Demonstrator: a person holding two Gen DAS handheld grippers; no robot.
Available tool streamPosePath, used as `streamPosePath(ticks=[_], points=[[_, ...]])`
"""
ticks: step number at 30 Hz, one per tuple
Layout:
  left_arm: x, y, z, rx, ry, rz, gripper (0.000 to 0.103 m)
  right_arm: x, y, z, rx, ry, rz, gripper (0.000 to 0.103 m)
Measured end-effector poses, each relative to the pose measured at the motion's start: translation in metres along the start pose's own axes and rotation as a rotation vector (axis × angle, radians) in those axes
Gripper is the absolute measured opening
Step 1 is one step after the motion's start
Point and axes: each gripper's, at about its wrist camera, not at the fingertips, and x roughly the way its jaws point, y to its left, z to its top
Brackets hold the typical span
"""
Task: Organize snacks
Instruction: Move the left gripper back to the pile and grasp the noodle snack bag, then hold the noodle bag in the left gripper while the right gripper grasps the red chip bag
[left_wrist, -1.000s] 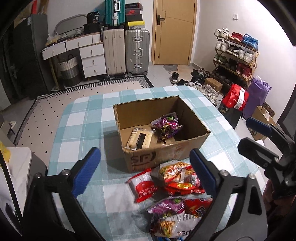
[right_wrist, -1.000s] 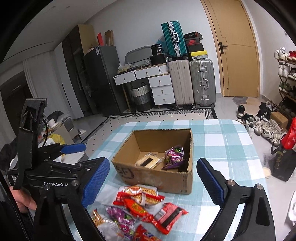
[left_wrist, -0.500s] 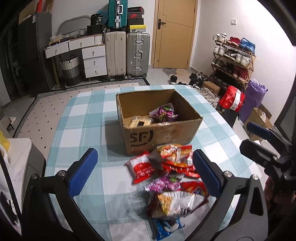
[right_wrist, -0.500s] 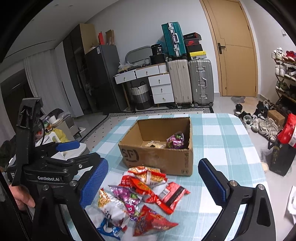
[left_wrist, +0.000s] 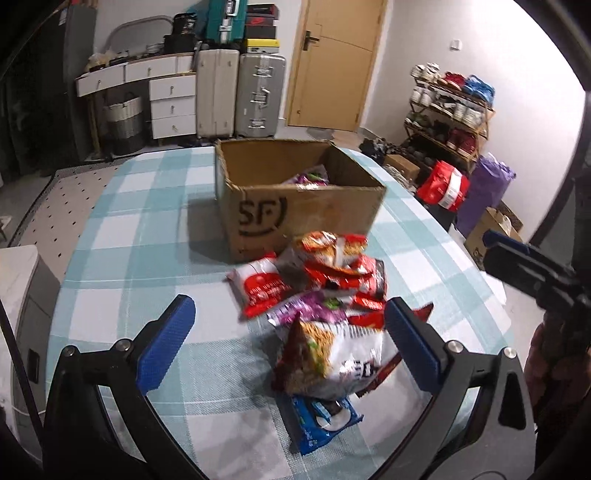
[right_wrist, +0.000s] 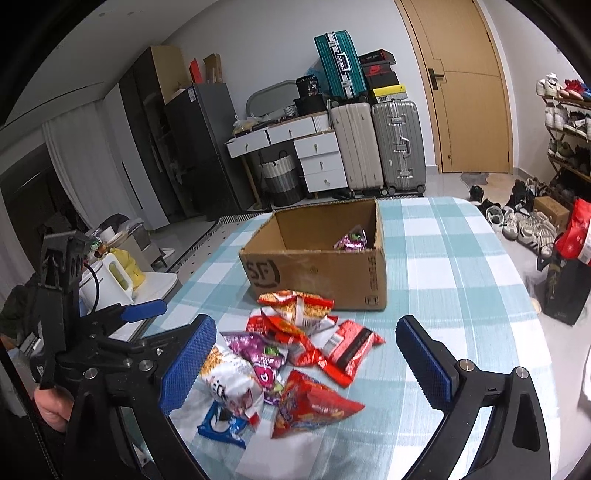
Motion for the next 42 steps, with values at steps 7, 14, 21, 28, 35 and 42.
streamPosePath(ticks=[7,14,21,28,35,42], points=[[0.028,-0.006,-0.016,-0.008,0.063,-0.056,0.102,-0.003,-0.004,-0.010,0.018,0.008,-0.002,0.100],[0.052,-0.015,-0.028,0.007,0.113,-0.089,0.102,-0.002,-0.011,-0.016,0.035,0.019,-0.004,0.100],[0.076,-0.012,-0.032,-0.008,0.146,-0.093,0.101,-0.001,-0.017,-0.021,0.049,0.030,-0.004,0.100],[0.082,-0.022,-0.038,0.004,0.142,-0.114,0.088,0.004,-0.025,-0.028,0.073,0.042,-0.005,0.100],[0.084,-0.032,-0.045,0.056,0.160,-0.162,0.050,0.007,-0.029,-0.035,0.087,0.053,0.005,0.100],[0.084,-0.033,-0.047,0.053,0.165,-0.183,0.042,0.010,-0.033,-0.039,0.103,0.056,0.007,0.100]])
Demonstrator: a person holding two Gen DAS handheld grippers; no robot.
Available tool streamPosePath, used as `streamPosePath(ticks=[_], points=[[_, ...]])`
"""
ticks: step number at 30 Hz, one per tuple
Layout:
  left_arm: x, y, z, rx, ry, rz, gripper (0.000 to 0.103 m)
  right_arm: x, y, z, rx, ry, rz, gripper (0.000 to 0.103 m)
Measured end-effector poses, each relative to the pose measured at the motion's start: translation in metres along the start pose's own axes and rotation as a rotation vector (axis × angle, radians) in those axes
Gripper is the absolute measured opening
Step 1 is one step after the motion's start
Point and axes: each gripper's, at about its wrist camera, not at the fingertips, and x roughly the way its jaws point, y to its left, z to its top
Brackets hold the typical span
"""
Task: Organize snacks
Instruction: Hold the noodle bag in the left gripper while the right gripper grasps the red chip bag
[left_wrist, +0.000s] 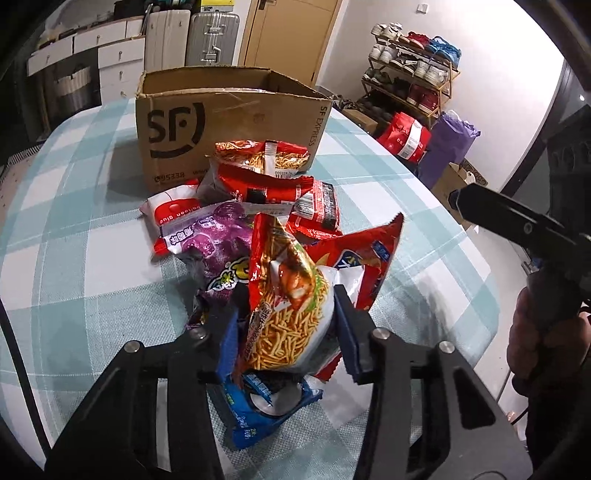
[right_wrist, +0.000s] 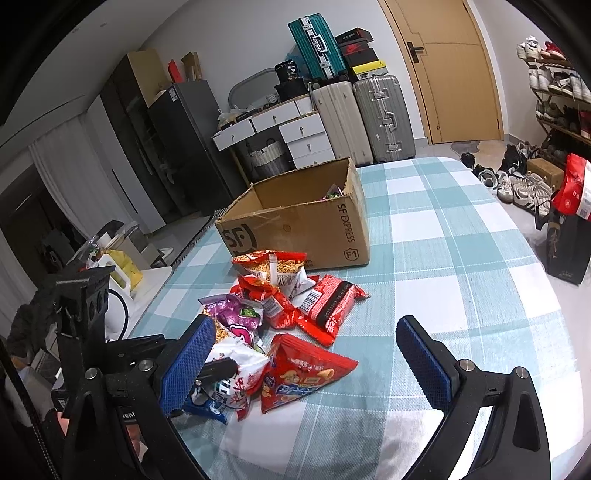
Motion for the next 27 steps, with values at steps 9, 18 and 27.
streamPosePath(ticks=[9,18,27], points=[[-0.010,0.007,-0.004,-0.030,0.004,-0.015,0.041,0.002,-0.007,-0.006,0.020,0.018,0.001,0.100],[-0.015,0.022,-0.004,-0.071,-0.001,-0.048,0.041,0.011,-0.008,-0.012,0.021,0.044,0.009,0.100],[-0.031,0.034,-0.006,-0.093,-0.032,-0.069,0.041,0.026,-0.008,-0.017,0.019,0.082,0.000,0.100]])
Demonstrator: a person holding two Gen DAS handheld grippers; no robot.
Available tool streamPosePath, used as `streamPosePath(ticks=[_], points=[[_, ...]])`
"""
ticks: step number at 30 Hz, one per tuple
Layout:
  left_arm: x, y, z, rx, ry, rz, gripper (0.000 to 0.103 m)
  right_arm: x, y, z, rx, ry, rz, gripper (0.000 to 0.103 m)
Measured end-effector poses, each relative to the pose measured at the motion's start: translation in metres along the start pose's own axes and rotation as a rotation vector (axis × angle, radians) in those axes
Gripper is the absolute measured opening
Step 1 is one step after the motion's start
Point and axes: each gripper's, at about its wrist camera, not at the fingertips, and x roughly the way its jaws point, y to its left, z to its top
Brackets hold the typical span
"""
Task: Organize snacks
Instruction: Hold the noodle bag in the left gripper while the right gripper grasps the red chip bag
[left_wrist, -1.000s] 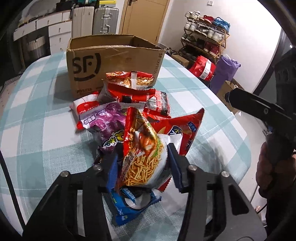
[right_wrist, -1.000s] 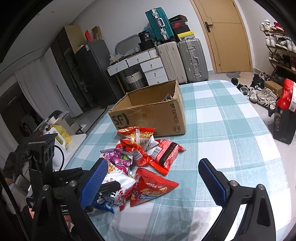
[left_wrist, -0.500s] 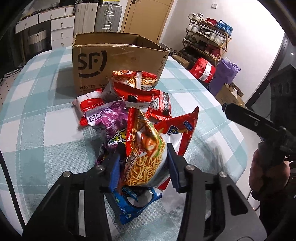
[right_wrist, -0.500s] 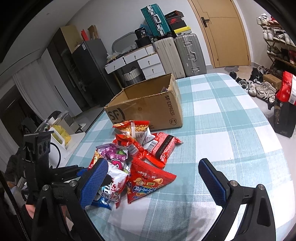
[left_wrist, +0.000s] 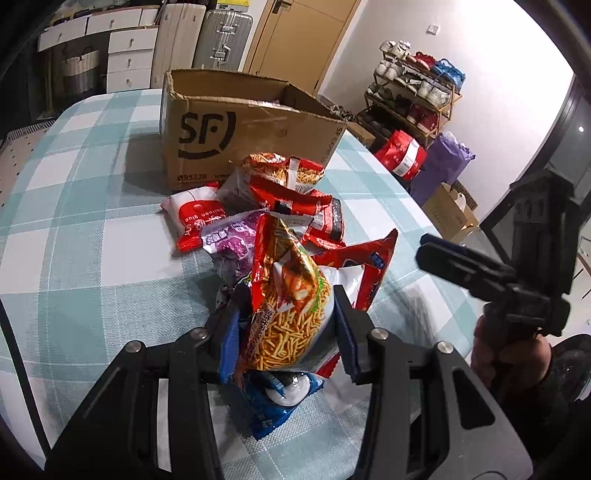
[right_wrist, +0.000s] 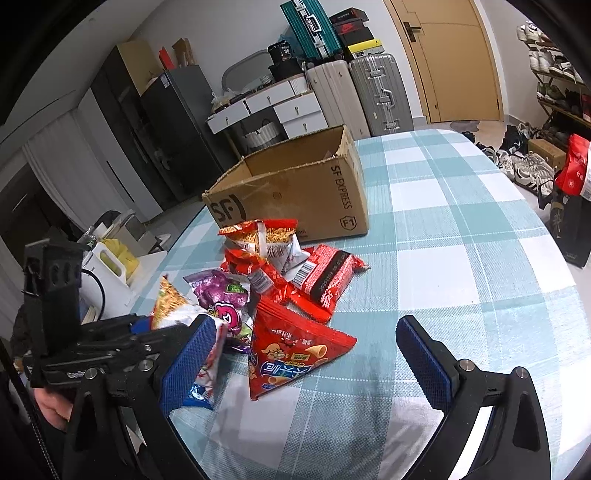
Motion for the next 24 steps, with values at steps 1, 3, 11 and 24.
streamPosePath(ticks=[1,3,11,24], points=[[-0.001,0.002,0.000,-0.005,-0.001,-0.007,0.041,0.002,0.000,-0.001,-0.001,0.003,-0.001,0.100],[-0.003,0.005,0.001,-0.020,-0.006,-0.014,0.041,0.007,0.001,-0.002,-0.003,0.015,-0.001,0.100],[-0.018,0.010,0.001,-0.029,-0.042,-0.017,0.041,0.027,0.004,-0.007,-0.020,0.057,-0.003,0.100],[-0.036,0.025,-0.003,-0.064,-0.066,-0.013,0.041,0.056,0.019,-0.012,-0.068,0.109,-0.023,0.100]])
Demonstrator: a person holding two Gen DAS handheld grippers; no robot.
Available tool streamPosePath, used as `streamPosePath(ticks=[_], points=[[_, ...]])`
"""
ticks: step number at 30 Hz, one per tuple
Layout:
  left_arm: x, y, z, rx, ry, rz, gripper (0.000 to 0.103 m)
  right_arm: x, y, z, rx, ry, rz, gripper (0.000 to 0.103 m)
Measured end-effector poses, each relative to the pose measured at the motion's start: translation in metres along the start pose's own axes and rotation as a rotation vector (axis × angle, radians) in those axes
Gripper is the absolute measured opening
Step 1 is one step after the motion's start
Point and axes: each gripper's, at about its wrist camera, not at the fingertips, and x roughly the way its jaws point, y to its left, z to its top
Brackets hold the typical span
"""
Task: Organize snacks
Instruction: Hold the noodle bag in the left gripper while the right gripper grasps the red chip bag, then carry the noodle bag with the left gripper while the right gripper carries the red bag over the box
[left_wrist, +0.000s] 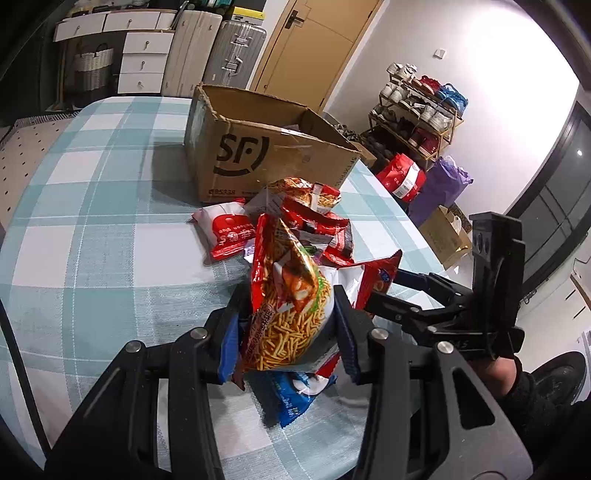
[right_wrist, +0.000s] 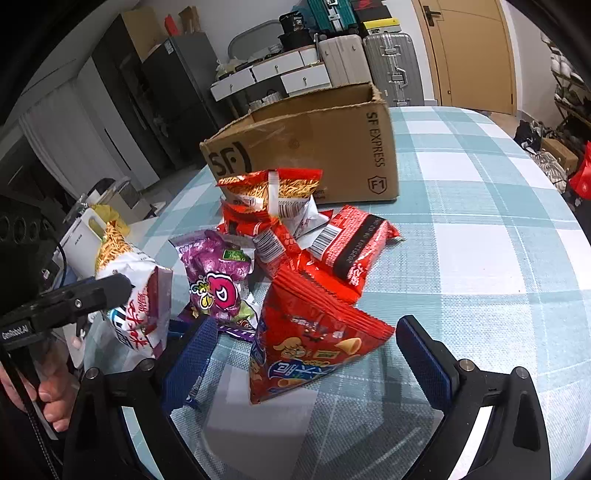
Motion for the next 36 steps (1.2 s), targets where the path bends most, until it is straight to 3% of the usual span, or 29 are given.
streamPosePath(ticks=[9,16,21,23,36], points=[[-0.007,0.007,-0.001,-0.013,-0.013,-0.005,0.041,0.011,0.008,-0.002,-0.031,0.022,-0.033,0.097],[-0.011,0.013,-0.002,-0.029,-0.019,-0.012,0.041,0.020,0.005,-0.005,-0.032,0.055,-0.034,0.069],[-0.014,0.017,-0.003,-0.038,-0.028,-0.010,0.041,0.019,0.004,-0.009,-0.050,0.044,-0.024,0.060],[-0.015,0.017,-0.003,-0.041,-0.028,-0.011,0.041,0.018,0.004,-0.010,-0.047,0.037,-0.015,0.046],[-0.018,0.016,-0.002,-0.044,-0.034,-0.011,0.041,0.008,0.003,-0.010,-0.020,0.005,0.026,0.038]])
